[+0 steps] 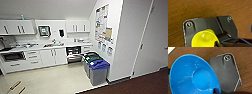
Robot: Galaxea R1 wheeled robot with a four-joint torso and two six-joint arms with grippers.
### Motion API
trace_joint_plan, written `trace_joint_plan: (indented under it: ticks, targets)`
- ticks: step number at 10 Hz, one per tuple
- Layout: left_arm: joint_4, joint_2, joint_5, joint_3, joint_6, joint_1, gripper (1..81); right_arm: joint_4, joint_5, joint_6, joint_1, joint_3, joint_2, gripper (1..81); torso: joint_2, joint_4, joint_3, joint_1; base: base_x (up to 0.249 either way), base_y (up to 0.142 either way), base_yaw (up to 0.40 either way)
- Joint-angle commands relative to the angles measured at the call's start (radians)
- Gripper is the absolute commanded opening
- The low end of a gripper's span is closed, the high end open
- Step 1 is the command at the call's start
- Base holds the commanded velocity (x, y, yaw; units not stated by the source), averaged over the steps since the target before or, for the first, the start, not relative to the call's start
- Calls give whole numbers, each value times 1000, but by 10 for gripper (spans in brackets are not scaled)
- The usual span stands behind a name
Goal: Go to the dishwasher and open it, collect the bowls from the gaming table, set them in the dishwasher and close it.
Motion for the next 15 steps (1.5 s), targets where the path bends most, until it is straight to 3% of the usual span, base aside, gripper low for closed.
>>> trace_joint_plan:
  ticks: [1, 15]
  targets:
    - [1, -15, 52, 9, 7, -68, 10, -24, -27, -11, 52, 10, 10, 10, 0, 0, 0, 0, 132, 0, 0]
    - [1, -15, 52, 9, 7, -69, 10, -32, -27, -9, 50, 8, 11, 10, 0, 0, 0, 0, 120, 61, 0]
